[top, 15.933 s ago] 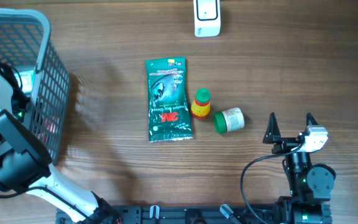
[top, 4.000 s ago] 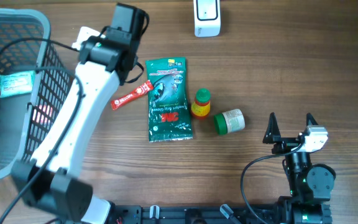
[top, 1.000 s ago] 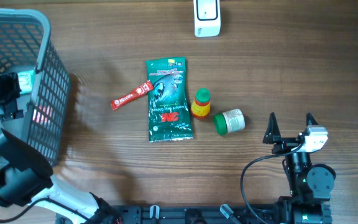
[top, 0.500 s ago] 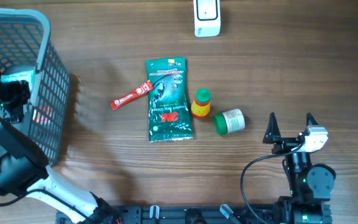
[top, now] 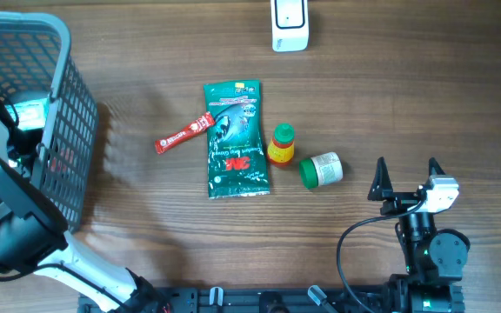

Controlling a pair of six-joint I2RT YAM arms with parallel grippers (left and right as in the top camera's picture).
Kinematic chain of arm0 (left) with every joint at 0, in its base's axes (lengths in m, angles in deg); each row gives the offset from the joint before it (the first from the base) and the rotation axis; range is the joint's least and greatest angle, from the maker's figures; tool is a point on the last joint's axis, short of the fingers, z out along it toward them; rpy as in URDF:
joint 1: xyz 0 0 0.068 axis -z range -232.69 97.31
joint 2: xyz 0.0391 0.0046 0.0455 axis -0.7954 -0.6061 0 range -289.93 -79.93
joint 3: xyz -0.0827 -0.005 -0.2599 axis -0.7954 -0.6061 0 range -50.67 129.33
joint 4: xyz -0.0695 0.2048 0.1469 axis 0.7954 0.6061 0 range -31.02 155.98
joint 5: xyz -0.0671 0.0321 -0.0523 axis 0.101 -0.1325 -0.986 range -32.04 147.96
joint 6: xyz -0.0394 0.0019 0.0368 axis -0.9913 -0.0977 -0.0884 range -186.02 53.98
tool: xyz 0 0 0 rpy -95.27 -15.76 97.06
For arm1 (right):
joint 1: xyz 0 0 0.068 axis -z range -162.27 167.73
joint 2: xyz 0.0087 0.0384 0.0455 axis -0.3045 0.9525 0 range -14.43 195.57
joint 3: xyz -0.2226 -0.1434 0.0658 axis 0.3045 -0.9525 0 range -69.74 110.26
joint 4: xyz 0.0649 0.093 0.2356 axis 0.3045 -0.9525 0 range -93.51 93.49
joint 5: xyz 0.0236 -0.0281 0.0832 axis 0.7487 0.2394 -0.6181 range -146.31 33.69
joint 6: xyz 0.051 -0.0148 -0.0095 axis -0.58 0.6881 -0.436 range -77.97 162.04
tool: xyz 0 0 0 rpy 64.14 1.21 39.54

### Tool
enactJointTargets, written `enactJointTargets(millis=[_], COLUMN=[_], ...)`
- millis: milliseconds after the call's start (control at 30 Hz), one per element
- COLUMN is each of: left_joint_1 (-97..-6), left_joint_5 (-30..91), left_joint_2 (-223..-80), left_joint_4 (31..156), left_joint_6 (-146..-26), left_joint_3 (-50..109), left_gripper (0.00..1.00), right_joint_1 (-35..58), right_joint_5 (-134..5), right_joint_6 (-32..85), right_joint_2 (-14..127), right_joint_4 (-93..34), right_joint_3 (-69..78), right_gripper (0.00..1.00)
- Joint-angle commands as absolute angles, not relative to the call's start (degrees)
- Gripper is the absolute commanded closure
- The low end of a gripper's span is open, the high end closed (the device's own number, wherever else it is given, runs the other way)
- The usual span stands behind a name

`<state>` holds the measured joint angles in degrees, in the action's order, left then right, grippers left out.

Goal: Scan the item barcode
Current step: 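Grasp the white Kleenex tissue pack in the basket with the left gripper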

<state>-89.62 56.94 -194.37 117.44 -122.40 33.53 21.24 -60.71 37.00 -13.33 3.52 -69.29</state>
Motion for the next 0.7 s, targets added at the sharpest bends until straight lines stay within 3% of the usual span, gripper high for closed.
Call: enactJointTargets(millis=[0, 133, 300, 400, 667], left_joint_1=[-90.1, -90.1, -90.1, -90.1, -90.1], left_joint_5=[57.8, 57.8, 57.8, 57.8, 57.8], left_joint_2=[-195.2, -195.2, -195.2, -194.6, -188.2], left_joint_4=[114.2, 112.1, 111.7, 111.7, 111.7], left_joint_6=[-121.7, -121.9, -121.9, -121.9, -121.9], left_joint_3=[29.9, 28.7, 28.6, 28.9, 32.2], left_gripper=[0.30, 0.59, 0.84, 0.89, 0.85], right_joint_1=[21.3, 21.3, 21.3, 21.3, 21.3], right_joint_5=[-59.9, -59.9, -59.9, -59.9, -59.9], right_joint_6=[37.4, 37.4, 37.4, 37.4, 37.4], right_joint_2=[-13.5, -13.5, -13.5, -13.5, -13.5], right_joint_4=[3.6, 3.6, 3.6, 3.6, 3.6], right_joint_3=[-69.4, -69.4, -69.4, -69.4, -69.4], right_gripper=[0.00, 0.00, 0.00, 0.00, 0.00])
